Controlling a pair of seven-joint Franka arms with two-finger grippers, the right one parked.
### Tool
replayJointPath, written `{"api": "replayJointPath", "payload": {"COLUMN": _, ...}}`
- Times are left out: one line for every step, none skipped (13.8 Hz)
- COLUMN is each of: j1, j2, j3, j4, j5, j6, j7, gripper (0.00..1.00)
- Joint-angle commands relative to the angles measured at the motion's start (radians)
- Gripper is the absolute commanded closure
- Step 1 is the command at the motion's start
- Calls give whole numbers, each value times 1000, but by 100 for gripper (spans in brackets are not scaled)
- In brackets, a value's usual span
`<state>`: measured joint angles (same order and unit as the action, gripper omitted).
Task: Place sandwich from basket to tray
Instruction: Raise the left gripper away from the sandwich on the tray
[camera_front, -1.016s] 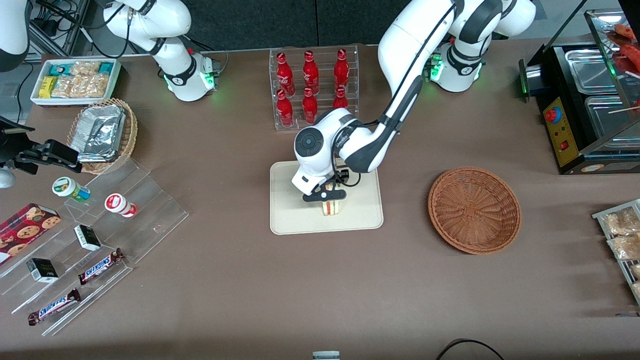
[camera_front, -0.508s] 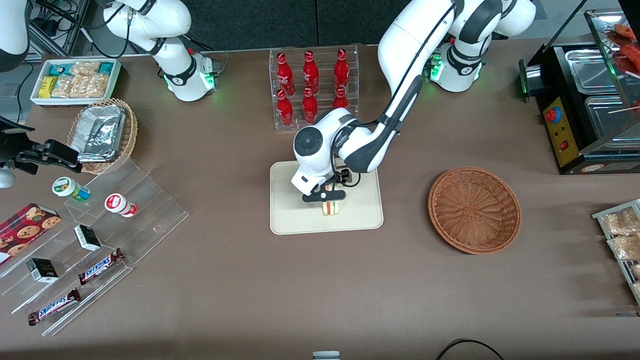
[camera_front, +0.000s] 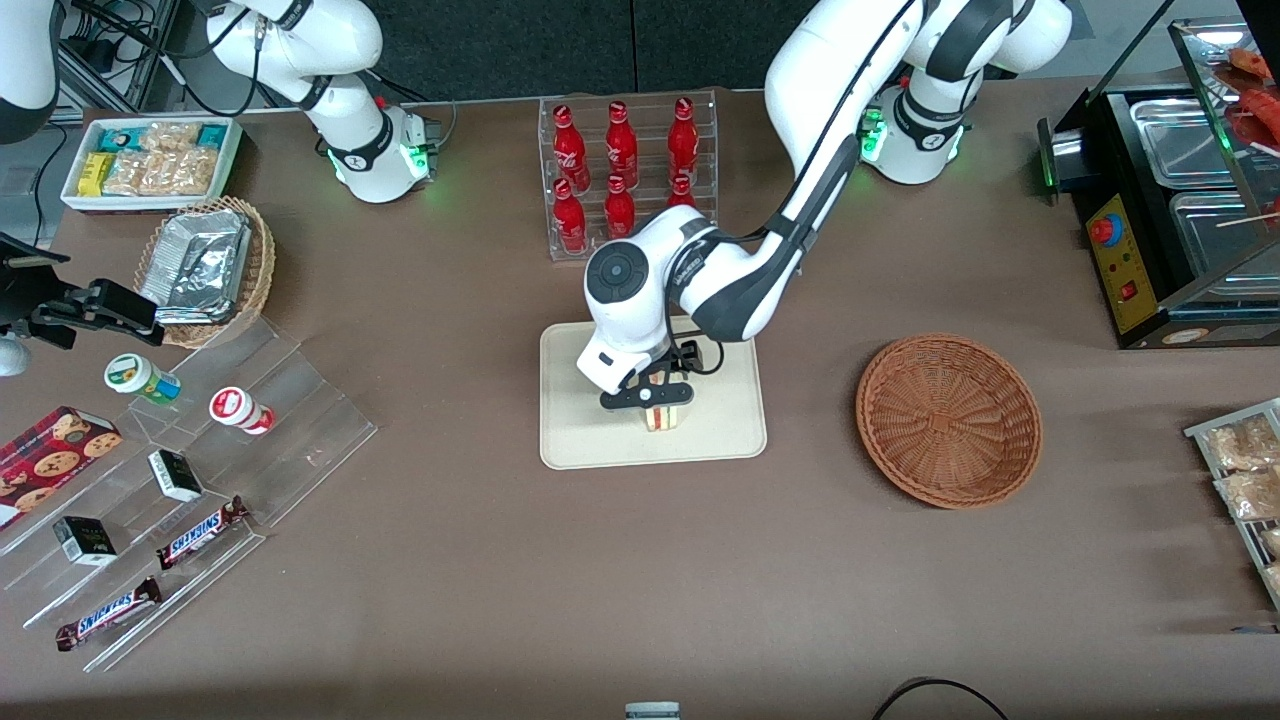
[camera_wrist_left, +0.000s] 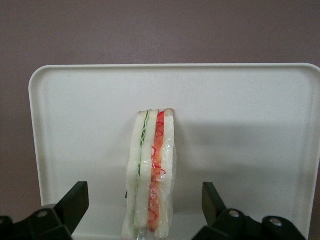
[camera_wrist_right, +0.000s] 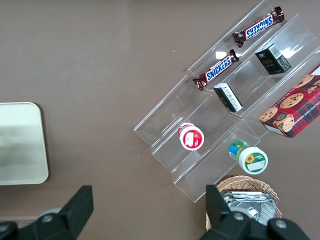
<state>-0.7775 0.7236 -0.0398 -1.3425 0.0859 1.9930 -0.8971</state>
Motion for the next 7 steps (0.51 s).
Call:
{"api": "replayJointPath", "payload": {"j1": 30, "j2": -59, "j3": 8, "j4": -10, "j5": 15, "j6": -74, "j7": 96, "gripper": 0}}
{"api": "replayJointPath", "payload": {"j1": 47, "j2": -75, "j3": 8, "j4": -12, "j5": 14, "j6": -98, "j7": 134, "gripper": 0}}
{"api": "replayJointPath", "payload": {"j1": 64, "j2": -91, "j3": 9, "j4": -14, "j5": 14, "j6": -108, "j7": 164, "gripper": 0}}
{"api": "replayJointPath", "payload": {"j1": 98, "j2": -116, "j3": 9, "j4": -24, "j5": 14, "j6": -129, "j7": 188, "gripper": 0}}
{"api": "replayJointPath", "payload": {"j1": 122, "j2": -137, "j3": 9, "j4": -41, "j5": 14, "j6": -144, "j7": 194, "gripper": 0}}
{"api": "replayJointPath", "payload": {"j1": 145, "j2": -147, "j3": 9, "j4": -44, "j5": 11, "j6": -151, "j7": 191, "gripper": 0}}
{"api": "replayJointPath", "payload": {"j1": 185, "j2": -157, "j3": 9, "j4": -50, "j5": 11, "j6": -158, "j7": 198, "gripper": 0}}
